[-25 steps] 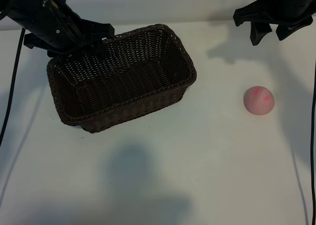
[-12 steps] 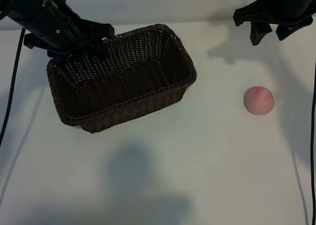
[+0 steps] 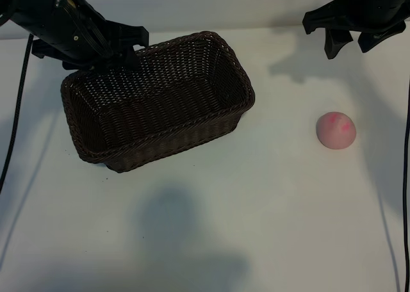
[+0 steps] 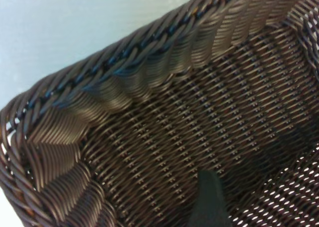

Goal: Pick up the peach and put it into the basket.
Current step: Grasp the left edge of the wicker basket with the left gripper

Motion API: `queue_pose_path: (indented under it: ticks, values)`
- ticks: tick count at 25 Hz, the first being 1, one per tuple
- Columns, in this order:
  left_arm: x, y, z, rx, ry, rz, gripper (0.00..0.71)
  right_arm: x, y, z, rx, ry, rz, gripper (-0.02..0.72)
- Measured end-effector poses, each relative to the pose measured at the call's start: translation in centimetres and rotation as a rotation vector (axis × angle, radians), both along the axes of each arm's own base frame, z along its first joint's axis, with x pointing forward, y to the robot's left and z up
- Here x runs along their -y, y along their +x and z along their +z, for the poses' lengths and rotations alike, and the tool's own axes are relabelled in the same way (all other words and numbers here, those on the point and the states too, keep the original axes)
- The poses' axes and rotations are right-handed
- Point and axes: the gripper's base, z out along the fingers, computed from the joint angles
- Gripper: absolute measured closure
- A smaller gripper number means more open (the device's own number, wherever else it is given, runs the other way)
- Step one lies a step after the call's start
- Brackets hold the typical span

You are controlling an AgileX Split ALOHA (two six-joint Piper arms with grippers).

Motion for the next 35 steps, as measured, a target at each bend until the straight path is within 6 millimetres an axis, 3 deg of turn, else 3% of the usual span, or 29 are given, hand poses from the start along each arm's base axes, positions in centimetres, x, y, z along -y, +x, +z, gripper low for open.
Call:
queue_pose_path:
  ticks: [4,10,14,23,35]
  values:
    - [-1.0,-0.9,-0.2,-0.034,0.088,0.035,0.214,0.0,0.0,0.0,0.0,0.0,0.0,0.189]
    - [-3.5,-4.9,-0.5,-0.051,0.175,0.179,0.214,0.0,0.0,0.0,0.0,0.0,0.0,0.189]
    - [-4.2,-6.4,-1.7,-0.064,0.18,0.246,0.214,0.0,0.0,0.0,0.0,0.0,0.0,0.189]
    - [-5.7,-4.3,-5.4,-0.101,0.096,0.357,0.214,0.0,0.0,0.0,0.0,0.0,0.0,0.189]
    - [-5.2,-2.5,-10.2,-0.186,0.024,0.382,0.214,0.0,0.0,0.0,0.0,0.0,0.0,0.189]
